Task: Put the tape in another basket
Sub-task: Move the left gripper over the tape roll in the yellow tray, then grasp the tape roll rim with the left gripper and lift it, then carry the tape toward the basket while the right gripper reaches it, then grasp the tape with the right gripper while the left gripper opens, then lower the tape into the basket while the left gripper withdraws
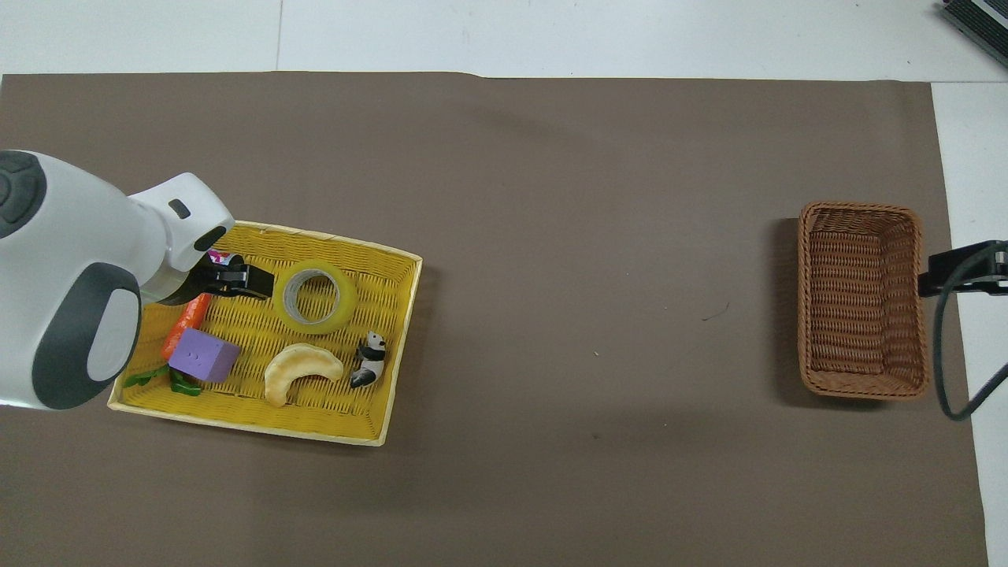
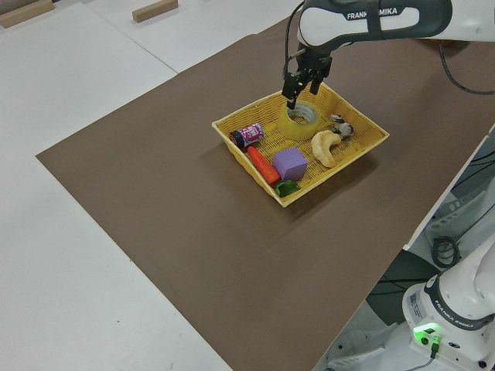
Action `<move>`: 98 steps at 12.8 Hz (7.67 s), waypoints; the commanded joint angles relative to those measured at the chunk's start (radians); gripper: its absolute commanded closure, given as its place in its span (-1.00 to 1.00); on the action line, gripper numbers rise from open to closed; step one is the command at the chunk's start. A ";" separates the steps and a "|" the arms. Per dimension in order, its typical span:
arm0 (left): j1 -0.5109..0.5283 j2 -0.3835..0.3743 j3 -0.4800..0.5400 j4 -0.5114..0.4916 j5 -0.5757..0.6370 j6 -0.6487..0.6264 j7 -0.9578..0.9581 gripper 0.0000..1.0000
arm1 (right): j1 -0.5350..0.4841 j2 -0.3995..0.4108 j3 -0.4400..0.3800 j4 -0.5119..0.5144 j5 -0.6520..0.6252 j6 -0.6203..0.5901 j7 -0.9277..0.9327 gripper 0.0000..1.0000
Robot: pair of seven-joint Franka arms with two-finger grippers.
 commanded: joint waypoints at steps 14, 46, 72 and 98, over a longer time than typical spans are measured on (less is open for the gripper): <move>0.048 -0.035 0.016 -0.191 -0.056 0.165 0.091 1.00 | -0.010 -0.016 -0.002 -0.027 0.008 0.023 -0.028 -1.00; -0.187 -0.017 -0.288 0.309 -0.363 0.050 -0.785 1.00 | 0.149 -0.020 0.014 -0.346 0.653 0.313 -0.346 -1.00; -0.267 0.023 -0.299 0.302 -0.403 0.343 -0.791 -0.39 | 0.139 0.002 0.015 -0.346 0.729 0.347 -0.310 1.00; 0.268 -0.095 -0.284 0.270 -0.314 0.029 -0.774 -1.00 | -0.426 0.210 0.001 -0.250 0.501 0.324 -0.650 1.00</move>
